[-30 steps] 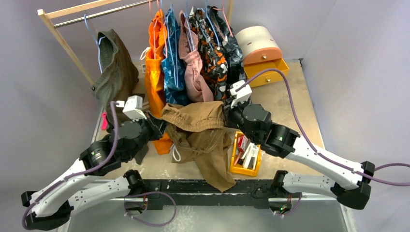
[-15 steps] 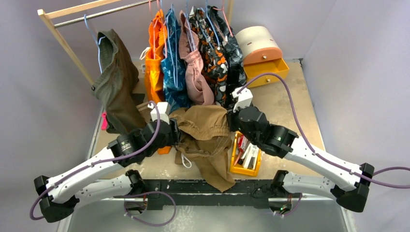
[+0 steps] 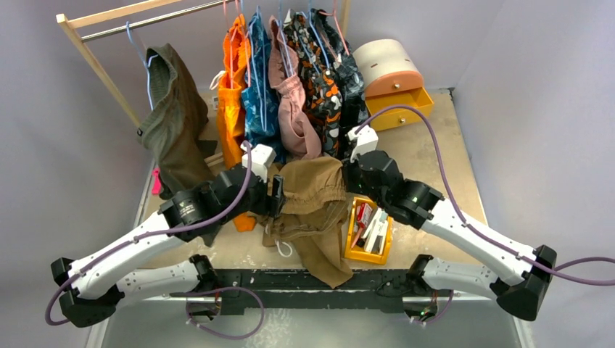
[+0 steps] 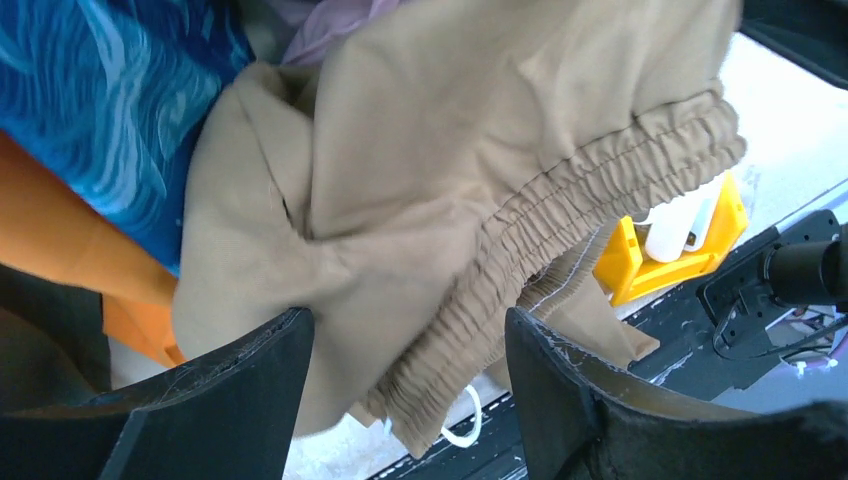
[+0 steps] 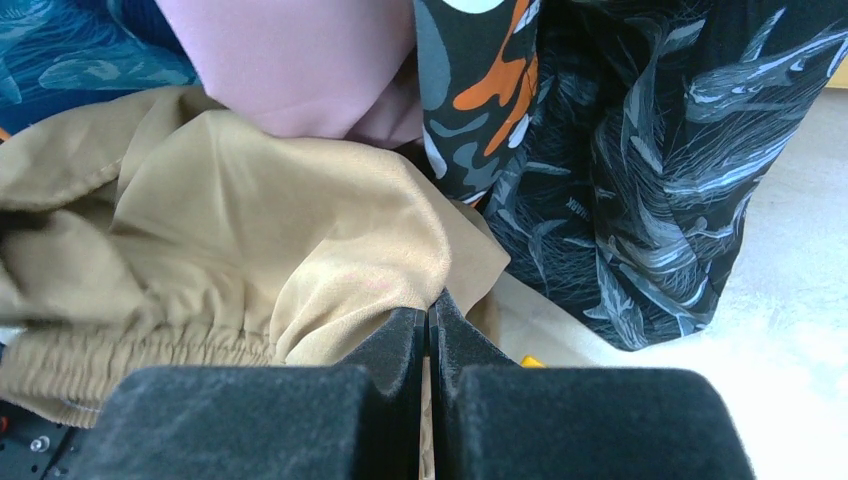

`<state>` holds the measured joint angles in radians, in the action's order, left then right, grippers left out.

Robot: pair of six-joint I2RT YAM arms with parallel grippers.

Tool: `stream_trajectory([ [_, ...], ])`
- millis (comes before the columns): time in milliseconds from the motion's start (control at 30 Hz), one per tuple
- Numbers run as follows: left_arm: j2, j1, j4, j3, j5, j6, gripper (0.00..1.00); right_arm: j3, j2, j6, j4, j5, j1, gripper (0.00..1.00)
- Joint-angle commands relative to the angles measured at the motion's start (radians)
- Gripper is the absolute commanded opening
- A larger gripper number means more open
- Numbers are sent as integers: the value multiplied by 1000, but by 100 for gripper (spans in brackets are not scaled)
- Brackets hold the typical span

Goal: Place the shorts on the hanger
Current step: Adjust the shorts at the center of the board.

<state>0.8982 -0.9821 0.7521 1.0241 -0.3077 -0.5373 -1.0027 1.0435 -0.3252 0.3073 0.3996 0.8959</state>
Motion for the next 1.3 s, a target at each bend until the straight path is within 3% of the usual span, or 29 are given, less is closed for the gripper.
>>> stream_trajectory([
  [0,20,2,4,105,45,140,69,3,9,34,-42,-65,-43,0],
  [233,120,-1,1,164,186,249,71,2,13,59,-42,-125,-95,0],
  [367,172,-49,3,166,192,281,71,13,12,69,-43,-152,-119,0],
  [567,268,-218,28,169,-3,294,72,27,17,65,-67,-243,-180,0],
  [867,287,-310,-56,75,-209,271,76,27,23,54,-90,-334,-216,0],
  [1267,445,-438,-82,67,-459,228,80,18,59,-5,-139,-474,-244,0],
])
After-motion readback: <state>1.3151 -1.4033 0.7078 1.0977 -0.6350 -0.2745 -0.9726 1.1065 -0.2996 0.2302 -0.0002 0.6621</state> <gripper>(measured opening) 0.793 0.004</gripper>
